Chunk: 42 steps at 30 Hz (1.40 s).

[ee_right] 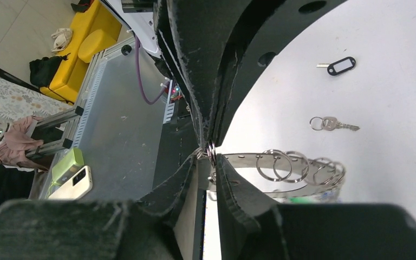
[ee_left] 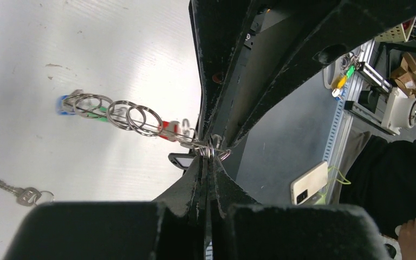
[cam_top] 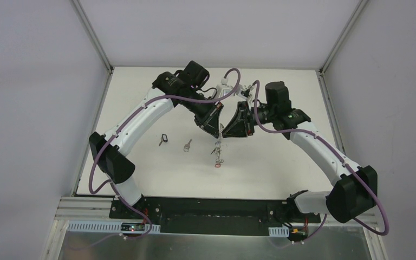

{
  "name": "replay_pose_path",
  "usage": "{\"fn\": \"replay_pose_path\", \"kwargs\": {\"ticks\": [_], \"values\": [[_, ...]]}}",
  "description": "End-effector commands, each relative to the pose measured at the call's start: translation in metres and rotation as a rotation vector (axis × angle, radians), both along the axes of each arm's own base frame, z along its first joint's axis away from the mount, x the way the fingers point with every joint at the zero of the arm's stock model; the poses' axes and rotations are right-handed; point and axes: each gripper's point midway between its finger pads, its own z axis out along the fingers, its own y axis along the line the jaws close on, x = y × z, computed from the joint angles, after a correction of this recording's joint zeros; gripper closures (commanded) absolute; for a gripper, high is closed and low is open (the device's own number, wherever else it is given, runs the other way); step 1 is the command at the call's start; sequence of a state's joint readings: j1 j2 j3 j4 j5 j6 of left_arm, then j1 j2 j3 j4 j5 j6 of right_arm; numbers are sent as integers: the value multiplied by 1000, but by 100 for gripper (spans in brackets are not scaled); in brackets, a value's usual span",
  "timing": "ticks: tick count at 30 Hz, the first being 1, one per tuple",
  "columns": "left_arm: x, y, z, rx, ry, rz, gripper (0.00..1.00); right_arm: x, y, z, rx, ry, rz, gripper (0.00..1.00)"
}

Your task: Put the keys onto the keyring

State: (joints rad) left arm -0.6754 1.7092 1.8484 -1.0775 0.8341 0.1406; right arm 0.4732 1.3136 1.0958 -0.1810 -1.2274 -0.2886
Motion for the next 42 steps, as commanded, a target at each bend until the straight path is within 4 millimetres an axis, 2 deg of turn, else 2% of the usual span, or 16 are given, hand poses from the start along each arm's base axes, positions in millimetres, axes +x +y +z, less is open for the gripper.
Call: {"fn": "replay_pose_path", "kwargs": {"ticks": [1, 9, 14, 17, 21, 25, 27, 30, 33, 37, 42], "values": [[-11, -4, 18, -66, -2, -22, 100, -6, 3, 20, 42, -78, 28, 81], [-12, -7, 18, -73, 9, -26, 100, -5, 6, 20, 50, -52, 15, 86], [-10, -10, 19, -82, 13, -22, 100, -4, 8, 21, 63, -36, 3, 100], [-9, -11, 22, -94, 4, -21, 100, -1, 7, 24, 62, -38, -17, 100], [-9, -12, 31, -133, -14, -26, 100, 15, 1, 39, 100, -25, -81, 100], [0, -13, 50, -207, -51, 1, 84, 32, -8, 54, 174, 59, -157, 100], [9, -12, 66, -267, -57, 53, 79, 40, -13, 63, 219, 83, -192, 100], [29, -10, 78, -375, -86, 149, 70, 53, -22, 75, 280, 89, -251, 100], [46, -9, 88, -474, -131, 224, 55, 64, -31, 84, 321, 118, -310, 100], [54, -14, 89, -509, -124, 251, 51, 70, -42, 93, 398, 150, -364, 100], [67, -21, 93, -537, -118, 292, 51, 69, -45, 97, 439, 169, -371, 100]]}}
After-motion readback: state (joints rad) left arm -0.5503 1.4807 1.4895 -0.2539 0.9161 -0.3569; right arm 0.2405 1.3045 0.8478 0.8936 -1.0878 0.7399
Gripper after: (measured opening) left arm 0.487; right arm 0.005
